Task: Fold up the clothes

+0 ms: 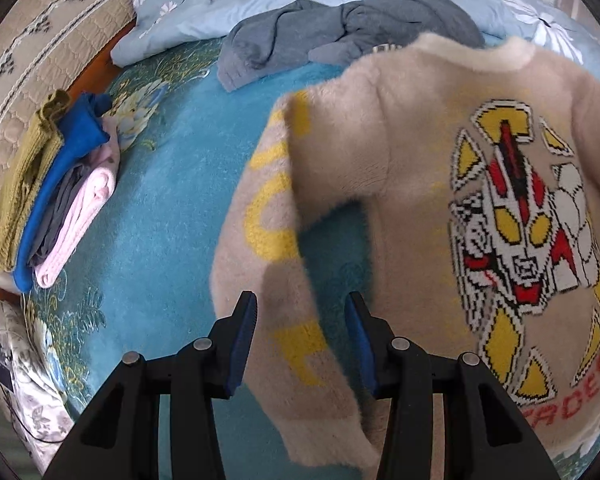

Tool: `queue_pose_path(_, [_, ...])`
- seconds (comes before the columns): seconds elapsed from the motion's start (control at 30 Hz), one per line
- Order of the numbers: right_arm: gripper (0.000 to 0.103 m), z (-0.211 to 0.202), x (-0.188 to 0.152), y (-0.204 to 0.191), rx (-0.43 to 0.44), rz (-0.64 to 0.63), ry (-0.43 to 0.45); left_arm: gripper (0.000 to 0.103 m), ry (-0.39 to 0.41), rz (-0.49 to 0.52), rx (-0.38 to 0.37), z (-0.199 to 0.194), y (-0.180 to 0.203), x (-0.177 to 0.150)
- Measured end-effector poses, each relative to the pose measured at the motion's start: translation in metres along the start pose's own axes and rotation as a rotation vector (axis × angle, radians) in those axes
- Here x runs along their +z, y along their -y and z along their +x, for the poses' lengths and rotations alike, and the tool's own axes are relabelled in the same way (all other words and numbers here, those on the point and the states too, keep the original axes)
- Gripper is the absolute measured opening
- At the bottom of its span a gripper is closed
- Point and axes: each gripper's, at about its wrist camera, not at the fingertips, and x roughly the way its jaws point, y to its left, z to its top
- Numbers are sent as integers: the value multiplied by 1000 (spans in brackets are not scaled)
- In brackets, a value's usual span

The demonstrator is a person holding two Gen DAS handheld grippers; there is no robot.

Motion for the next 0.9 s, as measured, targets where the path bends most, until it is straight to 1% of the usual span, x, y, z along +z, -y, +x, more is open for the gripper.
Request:
queue_pose_path(0.07, [11,-1,9,8,-19,-14,13,47,-14,-27,18,2,-6,-1])
queue_pose_path(0.17, [10,-3,22,20,-48,-34,33,47,-44,-70,16,8,-15,-2])
queue_pose_path(0.27, [9,-5,35,32,-77,-55,53,47,-62,-84,41,14,-20,-3])
queue_pose_path(0.33, [9,-3,51,44,-106,-58,46,46,-72,-88,64,17,-22,-3])
queue_pose_path(0.37, [9,1,62,51,-126,-53,47,45,-78,-97,63,18,-24,-4])
queue_pose_path(0.43, [9,7,82,62,-156,-43,45,31,-88,-122,62,20,-31,-3])
queue_pose_path(0.47, [9,11,91,68,-170,-39,44,29,-91,-137,63,21,-36,-2])
queue_pose_path(0.53, [9,17,105,76,-197,-43,41,21,-99,-162,67,23,-45,-1])
queue_pose_path(0.6, [9,23,116,80,-219,-58,39,17,-107,-172,82,27,-57,0])
queue_pose_path(0.63, [9,25,120,82,-225,-63,38,15,-106,-185,87,28,-65,2])
queue_pose_path(0.7, [9,25,123,84,-211,-58,34,14,-102,-212,98,30,-82,5])
queue_pose_path(0.87, [12,23,130,89,-175,-44,25,14,-89,-337,64,34,-121,12])
queue_pose_path(0.9, [12,23,132,90,-168,-42,23,13,-87,-345,64,36,-125,16])
